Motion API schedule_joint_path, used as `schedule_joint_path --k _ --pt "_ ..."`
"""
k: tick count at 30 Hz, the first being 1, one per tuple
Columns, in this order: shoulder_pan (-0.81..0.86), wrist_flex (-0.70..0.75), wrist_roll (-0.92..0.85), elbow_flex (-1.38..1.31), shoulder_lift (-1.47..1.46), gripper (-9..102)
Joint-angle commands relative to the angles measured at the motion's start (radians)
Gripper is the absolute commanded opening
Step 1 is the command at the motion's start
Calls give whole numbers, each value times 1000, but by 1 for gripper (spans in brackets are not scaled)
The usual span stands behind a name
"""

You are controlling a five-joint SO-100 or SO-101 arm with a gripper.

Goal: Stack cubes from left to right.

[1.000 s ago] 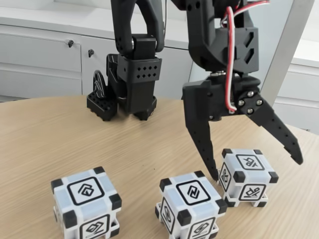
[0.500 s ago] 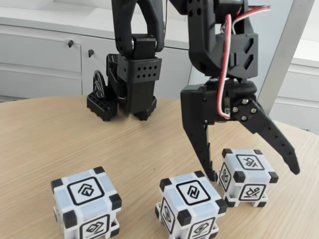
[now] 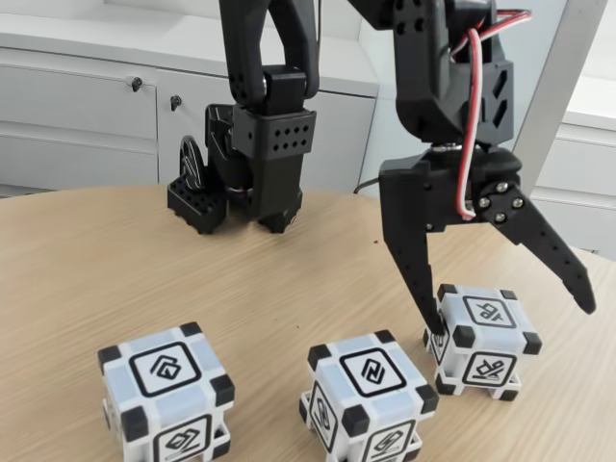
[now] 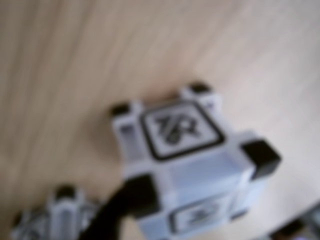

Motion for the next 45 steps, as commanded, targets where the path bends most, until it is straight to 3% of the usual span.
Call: schedule_joint_path --k 1,10,25,45 --pt "-8 3 41 -32 5 38" --pt "-8 3 74 -29 2 29" --pt "-8 3 49 -31 -83 30" --pt "-2 5 175 -29 -72 21"
